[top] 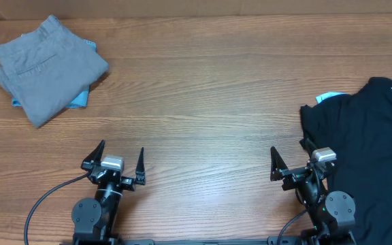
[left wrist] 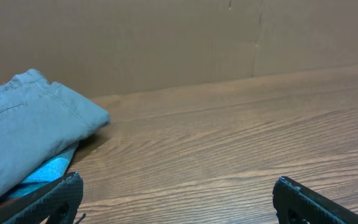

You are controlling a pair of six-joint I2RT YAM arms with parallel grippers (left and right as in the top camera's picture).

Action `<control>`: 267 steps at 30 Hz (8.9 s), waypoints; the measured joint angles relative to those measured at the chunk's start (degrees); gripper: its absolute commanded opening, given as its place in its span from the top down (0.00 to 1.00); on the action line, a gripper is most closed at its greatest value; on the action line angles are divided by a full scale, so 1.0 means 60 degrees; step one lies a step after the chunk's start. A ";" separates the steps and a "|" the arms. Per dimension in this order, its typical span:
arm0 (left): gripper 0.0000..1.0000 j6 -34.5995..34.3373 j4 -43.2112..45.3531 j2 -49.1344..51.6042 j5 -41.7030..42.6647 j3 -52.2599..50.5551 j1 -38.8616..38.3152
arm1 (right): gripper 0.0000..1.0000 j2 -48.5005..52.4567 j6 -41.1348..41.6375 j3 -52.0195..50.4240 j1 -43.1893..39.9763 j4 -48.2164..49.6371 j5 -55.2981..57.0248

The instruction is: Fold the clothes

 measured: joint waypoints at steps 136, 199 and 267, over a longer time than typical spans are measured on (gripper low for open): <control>0.00 -0.0229 0.0000 0.0000 0.0004 -0.0004 0.0000 | 0.00 0.0000 -0.0040 0.0000 0.0000 0.0004 0.0146; 0.00 -0.0984 -0.7402 1.0994 0.3727 1.0335 0.0000 | 0.00 1.2320 0.1468 0.8761 -0.0280 -0.5872 -0.3373; 0.00 -0.0947 -0.6965 1.3056 0.2280 1.0353 -0.2269 | 0.22 1.6768 0.2889 0.8819 -0.3220 -0.2521 0.0477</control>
